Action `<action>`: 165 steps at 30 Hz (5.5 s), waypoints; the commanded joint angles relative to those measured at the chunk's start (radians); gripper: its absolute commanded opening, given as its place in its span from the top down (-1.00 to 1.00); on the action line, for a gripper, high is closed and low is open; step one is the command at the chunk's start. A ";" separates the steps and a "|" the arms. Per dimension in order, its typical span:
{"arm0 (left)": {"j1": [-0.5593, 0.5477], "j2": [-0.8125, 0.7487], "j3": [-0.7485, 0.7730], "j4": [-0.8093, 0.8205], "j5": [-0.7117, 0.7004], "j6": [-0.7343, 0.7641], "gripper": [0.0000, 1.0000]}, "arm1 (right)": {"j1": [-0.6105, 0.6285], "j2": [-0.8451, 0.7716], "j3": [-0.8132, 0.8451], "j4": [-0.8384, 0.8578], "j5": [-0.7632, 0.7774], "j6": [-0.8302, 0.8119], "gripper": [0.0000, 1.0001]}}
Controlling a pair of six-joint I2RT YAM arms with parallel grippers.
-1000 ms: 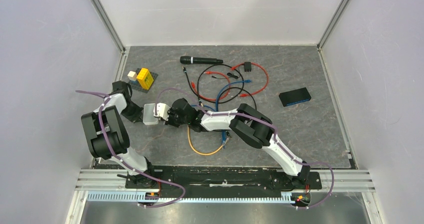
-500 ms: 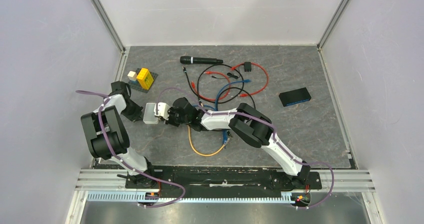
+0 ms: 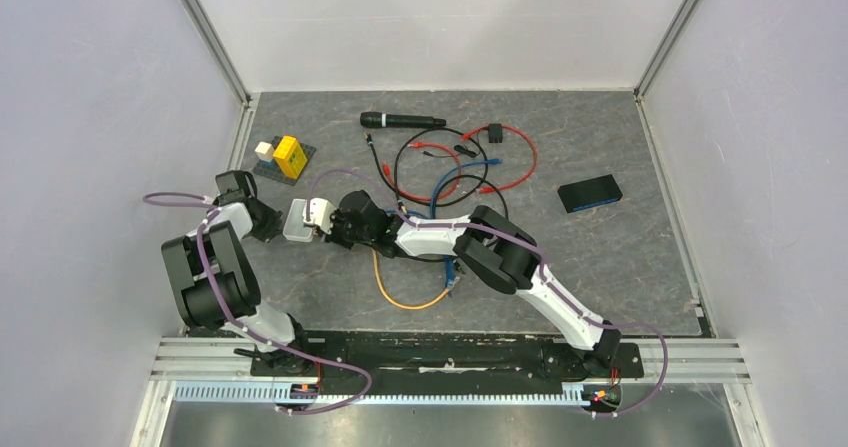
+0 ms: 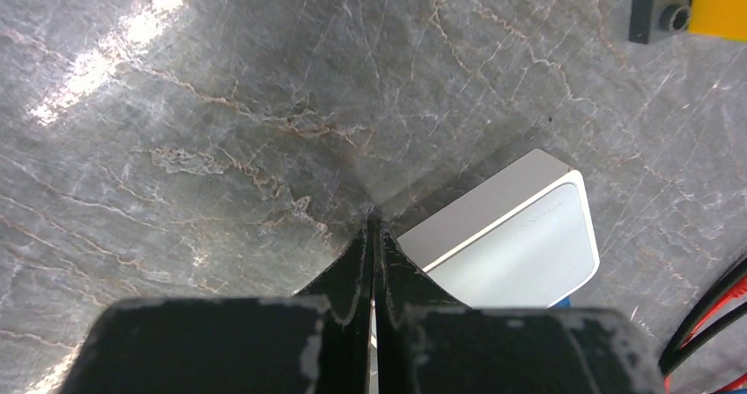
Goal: Insert the plug into the switch port
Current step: Insert the connector into the switch port, then move the switch port to the center of the board, then pick up the connector from the center of the board.
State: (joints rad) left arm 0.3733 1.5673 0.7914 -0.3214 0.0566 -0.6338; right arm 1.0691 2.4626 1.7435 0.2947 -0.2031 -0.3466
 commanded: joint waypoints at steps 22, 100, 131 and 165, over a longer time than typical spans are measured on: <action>-0.051 -0.088 -0.271 -0.037 0.404 -0.216 0.95 | 0.056 0.071 0.047 0.246 0.002 0.108 1.00; -0.280 -0.139 0.015 -0.270 -0.219 -0.620 0.16 | -0.169 -1.050 -1.009 0.335 0.197 0.164 -0.12; -0.334 0.106 0.222 -0.154 -0.061 -0.084 0.96 | -0.562 -0.897 -0.753 0.021 0.366 0.319 -0.15; -0.481 -0.134 0.267 -0.343 0.051 0.173 -0.29 | -0.787 -0.096 0.078 -0.344 0.410 0.345 -0.28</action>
State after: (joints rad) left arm -0.1028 1.5475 1.1091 -0.6289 0.0906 -0.5220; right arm 0.2840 2.3543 1.7775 -0.0261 0.1421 -0.0162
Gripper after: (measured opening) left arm 0.641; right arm 0.642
